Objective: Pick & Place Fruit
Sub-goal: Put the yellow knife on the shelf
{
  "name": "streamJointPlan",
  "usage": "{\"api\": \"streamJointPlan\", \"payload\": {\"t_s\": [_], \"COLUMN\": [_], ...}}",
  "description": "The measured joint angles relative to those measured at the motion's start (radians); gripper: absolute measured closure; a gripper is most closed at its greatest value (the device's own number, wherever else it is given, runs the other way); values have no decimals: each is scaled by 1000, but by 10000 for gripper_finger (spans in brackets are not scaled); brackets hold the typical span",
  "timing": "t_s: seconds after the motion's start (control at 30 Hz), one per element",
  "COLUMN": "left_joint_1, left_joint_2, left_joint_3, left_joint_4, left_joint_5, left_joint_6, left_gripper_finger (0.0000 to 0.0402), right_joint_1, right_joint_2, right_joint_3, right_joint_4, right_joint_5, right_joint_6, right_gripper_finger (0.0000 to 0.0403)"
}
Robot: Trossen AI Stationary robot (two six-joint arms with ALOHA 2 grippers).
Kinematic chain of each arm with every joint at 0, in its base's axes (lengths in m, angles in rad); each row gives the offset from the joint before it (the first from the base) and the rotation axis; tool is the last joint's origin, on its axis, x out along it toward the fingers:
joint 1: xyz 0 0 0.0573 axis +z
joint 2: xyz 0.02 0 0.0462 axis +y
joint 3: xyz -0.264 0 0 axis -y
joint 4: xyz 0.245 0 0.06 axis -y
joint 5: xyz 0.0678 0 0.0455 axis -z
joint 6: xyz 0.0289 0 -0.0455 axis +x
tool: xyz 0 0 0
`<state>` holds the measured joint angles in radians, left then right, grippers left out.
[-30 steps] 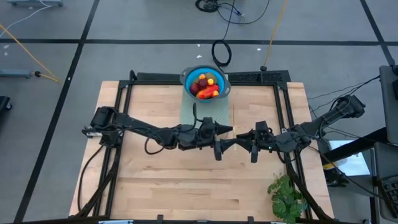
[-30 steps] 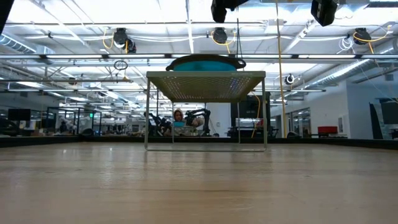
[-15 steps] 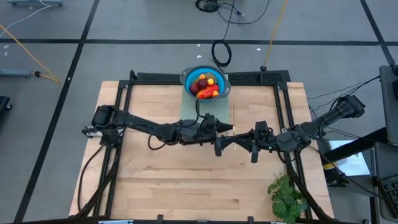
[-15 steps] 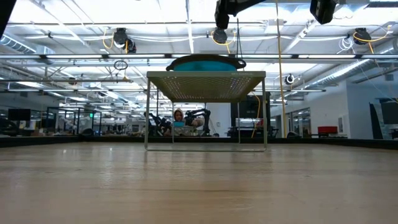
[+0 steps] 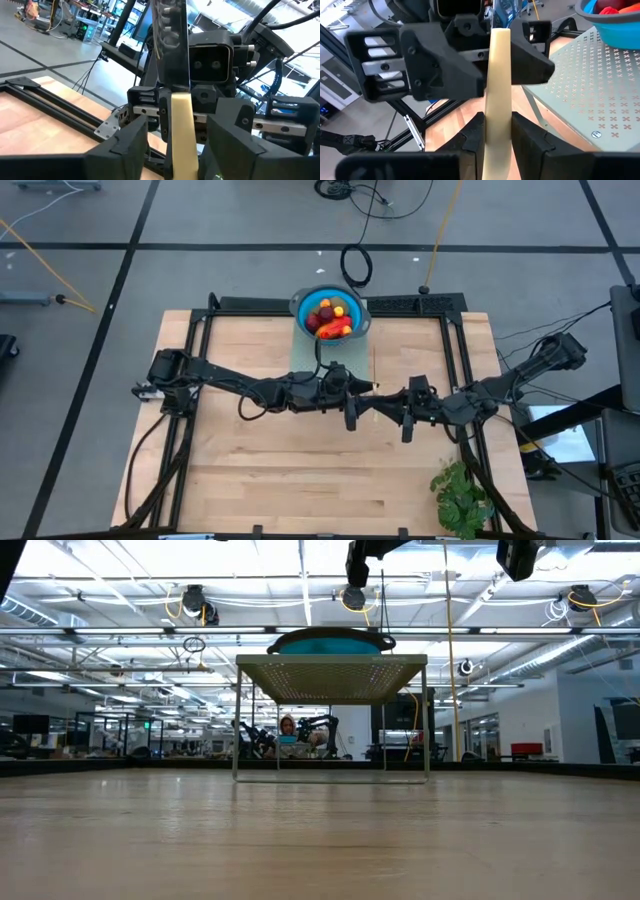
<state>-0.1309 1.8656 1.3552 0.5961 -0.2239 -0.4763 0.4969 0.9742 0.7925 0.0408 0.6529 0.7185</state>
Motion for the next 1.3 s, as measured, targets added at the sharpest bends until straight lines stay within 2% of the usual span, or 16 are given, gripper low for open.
{"api": "streamJointPlan", "payload": {"t_s": [0.53, 0.8, 1.1, 1.3], "left_joint_1": [6, 4, -13, -17], "left_joint_2": [0, 0, 0, -17], "left_joint_3": [0, 0, 0, 0], "left_joint_4": [1, 1, -4, -83], "left_joint_5": [68, 70, 78, 78], "left_joint_6": [-10, -24, -16, -20], "left_gripper_finger": [365, 364, 364, 357], "right_joint_1": [0, 0, 1, 3], "right_joint_2": [10, 10, 10, 10], "right_joint_3": [0, 0, 0, 0], "right_joint_4": [1, 1, -5, -8], "right_joint_5": [0, -5, -79, -82], "right_joint_6": [-1, 2, -11, -31], "right_gripper_finger": [331, 313, 294, 264]}}
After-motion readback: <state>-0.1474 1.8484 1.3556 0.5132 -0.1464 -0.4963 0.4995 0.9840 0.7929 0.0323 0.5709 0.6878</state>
